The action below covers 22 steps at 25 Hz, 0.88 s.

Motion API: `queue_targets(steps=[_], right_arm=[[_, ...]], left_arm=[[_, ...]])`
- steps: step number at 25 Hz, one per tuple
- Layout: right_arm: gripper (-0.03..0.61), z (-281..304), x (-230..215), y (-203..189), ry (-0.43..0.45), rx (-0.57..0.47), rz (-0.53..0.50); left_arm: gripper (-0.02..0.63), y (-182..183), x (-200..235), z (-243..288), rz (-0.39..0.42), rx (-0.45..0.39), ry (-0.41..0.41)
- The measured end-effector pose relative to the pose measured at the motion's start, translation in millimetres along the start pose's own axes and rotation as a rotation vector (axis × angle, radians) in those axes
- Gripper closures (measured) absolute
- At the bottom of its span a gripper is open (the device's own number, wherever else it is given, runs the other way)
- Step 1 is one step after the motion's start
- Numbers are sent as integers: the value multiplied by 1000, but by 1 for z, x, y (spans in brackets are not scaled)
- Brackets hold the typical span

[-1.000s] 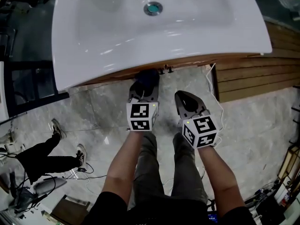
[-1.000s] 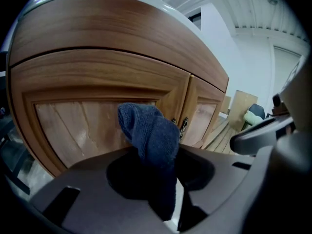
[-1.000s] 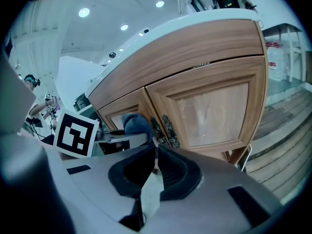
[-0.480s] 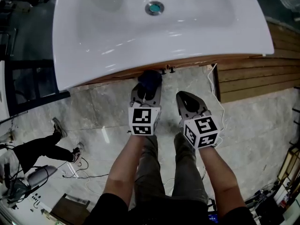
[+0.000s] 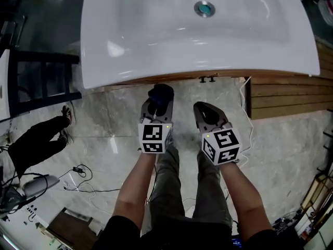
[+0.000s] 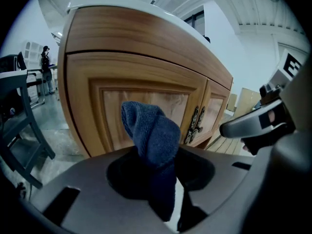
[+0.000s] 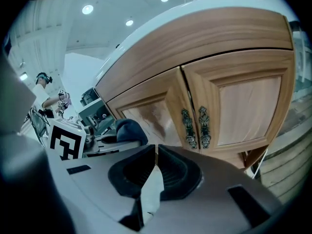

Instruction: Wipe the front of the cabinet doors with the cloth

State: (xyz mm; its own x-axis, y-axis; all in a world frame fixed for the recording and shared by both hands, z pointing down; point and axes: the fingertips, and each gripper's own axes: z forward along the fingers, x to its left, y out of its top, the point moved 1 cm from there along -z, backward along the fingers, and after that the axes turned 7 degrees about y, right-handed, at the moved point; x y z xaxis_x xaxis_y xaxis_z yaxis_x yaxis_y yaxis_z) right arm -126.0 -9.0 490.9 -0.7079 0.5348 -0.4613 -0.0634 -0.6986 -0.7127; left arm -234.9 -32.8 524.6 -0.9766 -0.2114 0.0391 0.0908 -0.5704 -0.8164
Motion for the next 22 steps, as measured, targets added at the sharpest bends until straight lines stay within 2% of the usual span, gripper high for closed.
queue_targets(steps=[6,12,22], right_arm=[[535,24,22,-4,29,28,-17],[535,42,36,-11,41,53,-30],[535,53,40,-18,21,56,-18]], left_arm=[[482,-18,36,-12,-32,29,50],[482,-33,60,-16,-56,38,62],[481,-47,84,3,-23,35,77]])
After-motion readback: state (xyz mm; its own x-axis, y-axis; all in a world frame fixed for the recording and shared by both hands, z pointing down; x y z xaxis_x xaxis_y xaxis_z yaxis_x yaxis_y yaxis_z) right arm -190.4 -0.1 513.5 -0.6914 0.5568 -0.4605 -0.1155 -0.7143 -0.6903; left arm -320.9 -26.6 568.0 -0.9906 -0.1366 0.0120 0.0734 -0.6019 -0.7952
